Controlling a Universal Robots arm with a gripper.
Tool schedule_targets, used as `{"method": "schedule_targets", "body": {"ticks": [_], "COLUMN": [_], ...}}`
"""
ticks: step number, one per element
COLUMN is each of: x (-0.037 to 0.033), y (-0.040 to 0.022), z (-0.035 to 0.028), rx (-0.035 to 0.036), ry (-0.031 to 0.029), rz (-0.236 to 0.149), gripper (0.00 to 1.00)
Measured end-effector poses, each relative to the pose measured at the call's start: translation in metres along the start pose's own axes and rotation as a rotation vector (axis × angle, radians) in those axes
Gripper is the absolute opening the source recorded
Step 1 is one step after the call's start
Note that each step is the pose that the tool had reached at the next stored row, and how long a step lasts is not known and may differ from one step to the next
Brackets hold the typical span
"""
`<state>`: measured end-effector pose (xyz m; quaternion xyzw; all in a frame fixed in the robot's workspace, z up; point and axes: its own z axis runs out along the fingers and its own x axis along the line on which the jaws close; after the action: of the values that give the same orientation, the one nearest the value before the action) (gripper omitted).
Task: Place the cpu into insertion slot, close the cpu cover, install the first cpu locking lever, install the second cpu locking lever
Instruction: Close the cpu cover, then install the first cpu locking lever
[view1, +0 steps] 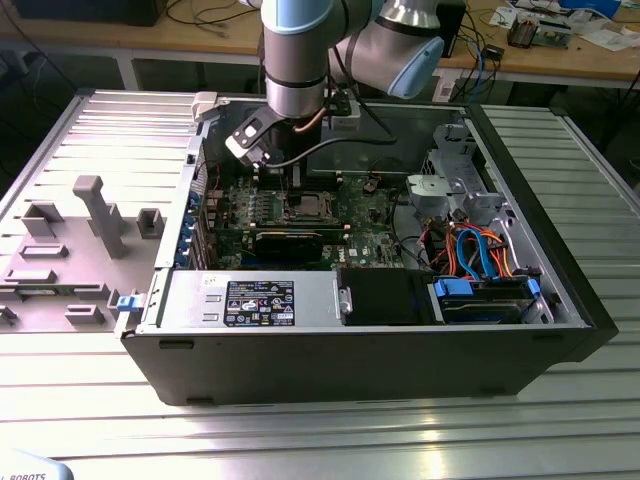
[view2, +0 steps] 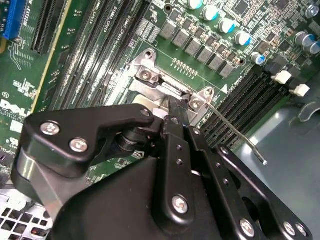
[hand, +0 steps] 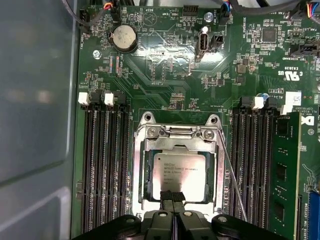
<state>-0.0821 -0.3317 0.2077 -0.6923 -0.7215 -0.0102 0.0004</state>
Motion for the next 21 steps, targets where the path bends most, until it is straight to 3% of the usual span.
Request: {"method": "schedule_targets", "body": {"ticks": [6, 12, 21], "x": [0.0002, 0.0015, 0.0015], "y": [0.0003, 0.0226, 0.0234], "z": [-0.0046, -0.0035, -0.0035], "rx": [-0.0002, 0.0010, 0.0009], "ry": [-0.0016, -0.0042, -0.0042], "rz": [0.000, 0.000, 0.000], "gripper": [0.11, 0.11, 0.11]}}
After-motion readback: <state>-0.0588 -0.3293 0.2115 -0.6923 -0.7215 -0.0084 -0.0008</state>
